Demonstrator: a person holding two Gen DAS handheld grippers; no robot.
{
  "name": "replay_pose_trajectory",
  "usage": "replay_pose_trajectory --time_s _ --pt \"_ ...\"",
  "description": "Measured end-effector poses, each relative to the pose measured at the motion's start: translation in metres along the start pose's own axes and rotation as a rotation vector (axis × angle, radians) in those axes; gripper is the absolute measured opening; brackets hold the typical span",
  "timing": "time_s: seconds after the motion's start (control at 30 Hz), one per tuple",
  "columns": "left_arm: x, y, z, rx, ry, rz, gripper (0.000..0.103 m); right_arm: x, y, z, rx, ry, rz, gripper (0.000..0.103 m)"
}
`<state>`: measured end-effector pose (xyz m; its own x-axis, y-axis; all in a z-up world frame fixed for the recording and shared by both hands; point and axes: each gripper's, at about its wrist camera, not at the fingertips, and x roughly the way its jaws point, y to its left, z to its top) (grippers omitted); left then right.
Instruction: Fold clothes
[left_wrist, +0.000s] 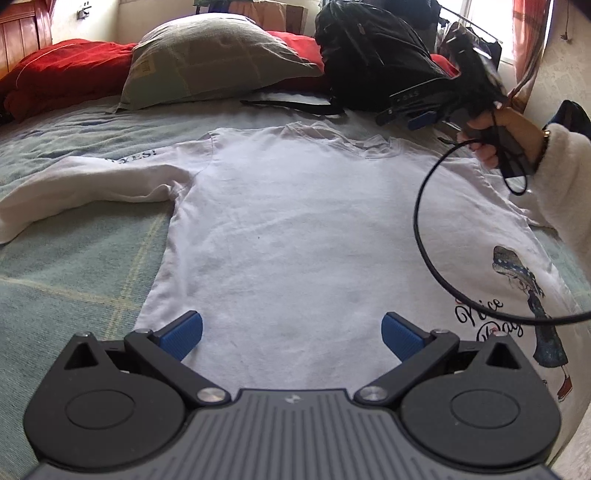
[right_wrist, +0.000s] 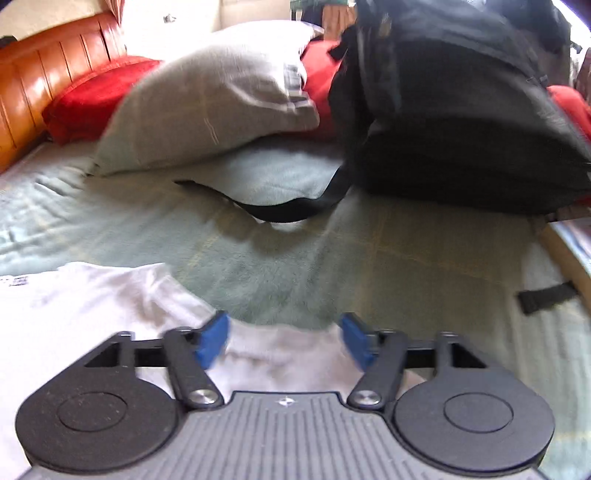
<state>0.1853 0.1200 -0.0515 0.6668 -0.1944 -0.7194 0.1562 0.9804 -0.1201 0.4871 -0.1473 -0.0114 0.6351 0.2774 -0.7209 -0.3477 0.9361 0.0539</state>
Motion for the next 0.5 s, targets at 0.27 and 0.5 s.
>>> replay_pose_trajectory --time_s 0.27,0.5 --pt "0.008 0.008 0.054 -0.009 -0.013 -0.039 0.102 -0.037 -0.004 -0.055 0.113 0.039 -0.067 0.103" --pt "0.067 -0.011 0.122 0.031 -0.024 -0.119 0.102 -0.018 0.002 -0.085 0.081 -0.009 -0.122 0.103"
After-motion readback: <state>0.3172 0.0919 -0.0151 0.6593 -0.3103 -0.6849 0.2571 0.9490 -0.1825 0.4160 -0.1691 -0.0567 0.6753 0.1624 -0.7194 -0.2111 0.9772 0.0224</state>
